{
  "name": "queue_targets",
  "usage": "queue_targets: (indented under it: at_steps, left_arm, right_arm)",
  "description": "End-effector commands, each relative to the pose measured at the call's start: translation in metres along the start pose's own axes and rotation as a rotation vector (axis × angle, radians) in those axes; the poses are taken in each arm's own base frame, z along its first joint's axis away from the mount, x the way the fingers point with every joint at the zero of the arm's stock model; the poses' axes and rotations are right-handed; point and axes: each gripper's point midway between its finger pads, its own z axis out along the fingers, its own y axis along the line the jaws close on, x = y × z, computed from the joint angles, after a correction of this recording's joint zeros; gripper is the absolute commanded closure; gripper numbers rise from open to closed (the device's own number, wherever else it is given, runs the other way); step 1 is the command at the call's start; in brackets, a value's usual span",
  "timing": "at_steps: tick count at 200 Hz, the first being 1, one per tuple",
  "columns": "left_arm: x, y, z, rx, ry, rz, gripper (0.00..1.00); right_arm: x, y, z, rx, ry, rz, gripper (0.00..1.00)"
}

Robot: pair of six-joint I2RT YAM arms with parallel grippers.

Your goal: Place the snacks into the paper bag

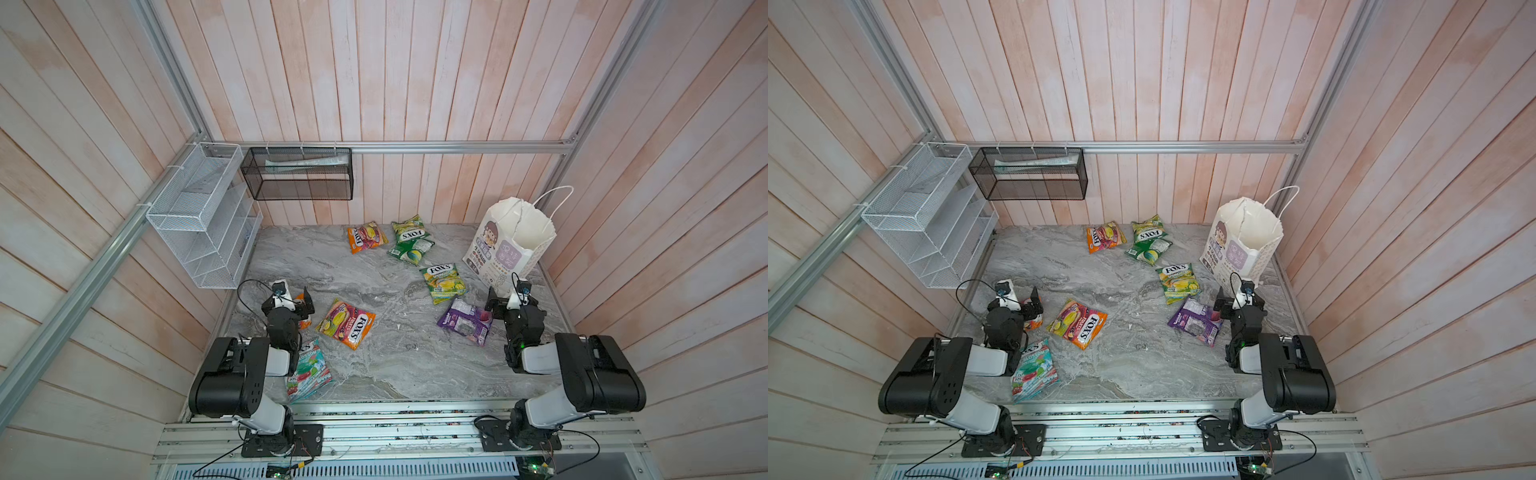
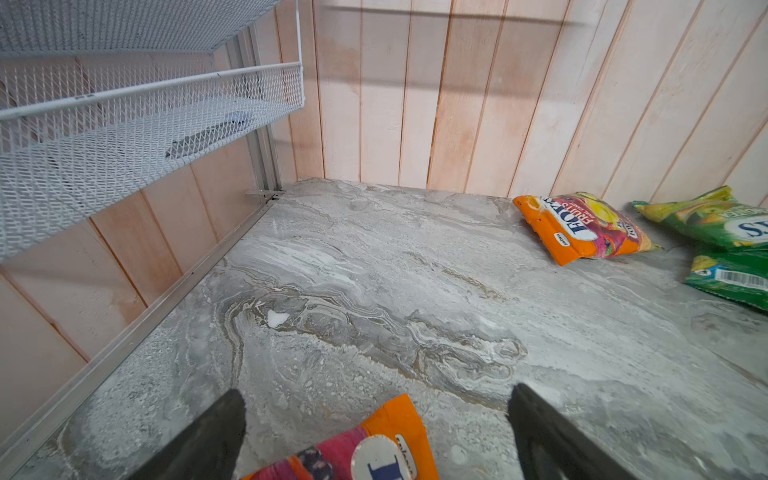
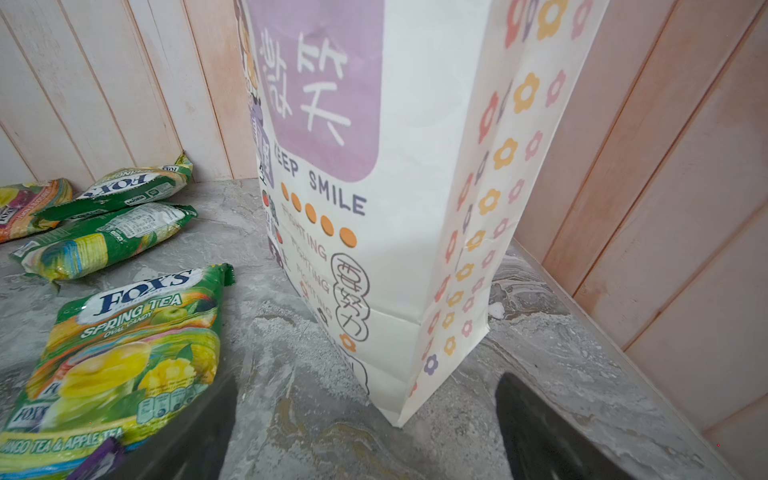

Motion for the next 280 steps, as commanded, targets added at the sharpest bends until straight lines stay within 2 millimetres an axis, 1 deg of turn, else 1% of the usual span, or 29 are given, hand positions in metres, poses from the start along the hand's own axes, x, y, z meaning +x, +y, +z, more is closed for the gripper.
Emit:
queue_targets:
  at_steps: [1, 240, 243, 248, 251, 256, 262, 268, 276, 277, 280]
  left_arm:
    - [-0.008, -0.002, 0.002, 0.014, -0.020, 0.001, 0.00]
    - [-0.008, -0.001, 0.002, 0.027, -0.020, -0.011, 0.00]
    - [-0.011, 0.000, 0.001, 0.025, -0.035, -0.014, 0.00]
    - [-0.018, 0.006, 0.001, -0.018, -0.050, -0.018, 0.00]
    - [-0.016, 0.007, 0.002, -0.026, -0.023, -0.022, 0.00]
    - [-0.020, 0.011, 0.003, -0.056, 0.000, -0.020, 0.00]
    - [-0.028, 0.017, 0.005, -0.117, 0.026, -0.010, 0.00]
    - [-0.037, 0.020, 0.006, -0.164, 0.043, -0.039, 0.00]
    - [-0.051, 0.022, 0.004, -0.189, 0.050, -0.065, 0.00]
    - [-0.053, 0.022, 0.003, -0.190, 0.051, -0.069, 0.00]
    - [-0.058, 0.022, 0.002, -0.190, 0.051, -0.084, 0.00]
  right_arm:
    - [-0.003, 0.002, 0.001, -0.011, -0.005, -0.007, 0.02]
    - [-0.002, 0.002, 0.000, -0.024, -0.002, 0.006, 0.02]
    - [-0.003, 0.002, 0.000, -0.024, -0.004, 0.007, 0.02]
    - [-0.003, 0.001, 0.000, -0.025, -0.006, 0.008, 0.02]
    - [-0.004, -0.001, -0.001, -0.016, -0.011, 0.017, 0.02]
    - [-0.007, -0.004, -0.003, 0.001, -0.027, 0.026, 0.02]
    - [-0.018, -0.008, -0.012, 0.024, -0.081, 0.040, 0.02]
    - [-0.026, -0.011, -0.022, 0.039, -0.120, 0.048, 0.02]
    - [-0.034, -0.012, -0.029, 0.047, -0.141, 0.051, 0.02]
    - [-0.037, -0.012, -0.031, 0.049, -0.151, 0.051, 0.02]
    - [-0.038, -0.012, -0.032, 0.049, -0.148, 0.050, 0.02]
